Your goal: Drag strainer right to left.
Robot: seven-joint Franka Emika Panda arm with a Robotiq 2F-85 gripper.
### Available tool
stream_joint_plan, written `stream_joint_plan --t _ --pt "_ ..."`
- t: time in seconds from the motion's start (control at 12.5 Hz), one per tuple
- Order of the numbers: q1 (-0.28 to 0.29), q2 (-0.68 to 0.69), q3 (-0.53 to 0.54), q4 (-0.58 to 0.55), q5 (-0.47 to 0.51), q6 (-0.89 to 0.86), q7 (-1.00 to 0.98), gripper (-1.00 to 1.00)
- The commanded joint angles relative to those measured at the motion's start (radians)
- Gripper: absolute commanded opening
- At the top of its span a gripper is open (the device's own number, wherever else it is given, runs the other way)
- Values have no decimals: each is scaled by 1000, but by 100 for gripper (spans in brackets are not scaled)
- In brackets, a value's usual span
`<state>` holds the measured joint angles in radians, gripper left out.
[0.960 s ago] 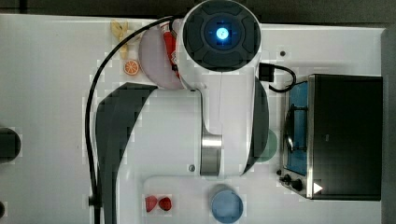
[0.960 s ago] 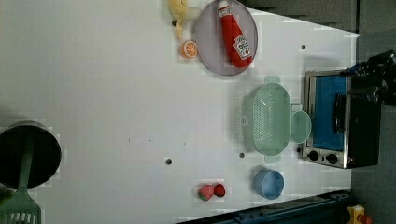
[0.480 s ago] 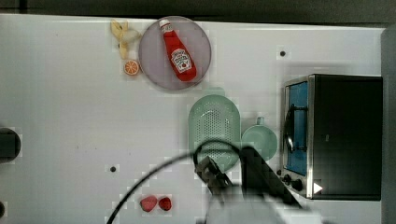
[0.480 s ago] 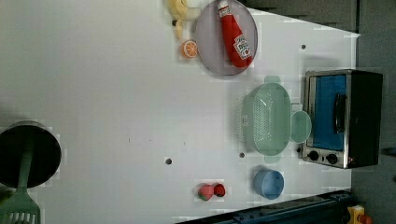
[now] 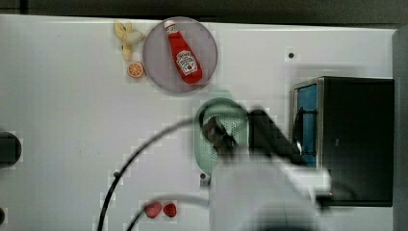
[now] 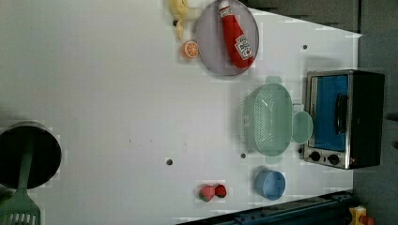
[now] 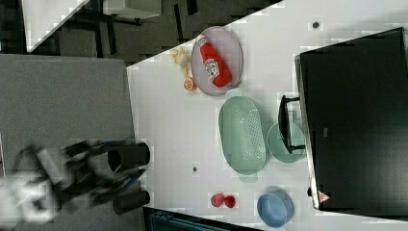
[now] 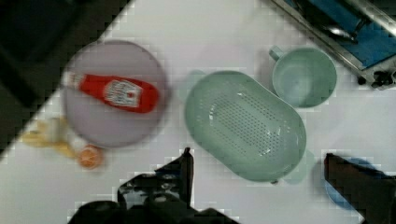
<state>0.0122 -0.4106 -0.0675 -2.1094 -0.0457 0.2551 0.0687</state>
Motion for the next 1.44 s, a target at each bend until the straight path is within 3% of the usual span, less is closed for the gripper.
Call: stream_joint_plan --t 0.08,1.04,1.44 --pt "9 196 -1 -90 3 57 134 100" --pt "17 664 39 -284 3 750 679 100" --pt "32 789 62 -300 3 911 689 100"
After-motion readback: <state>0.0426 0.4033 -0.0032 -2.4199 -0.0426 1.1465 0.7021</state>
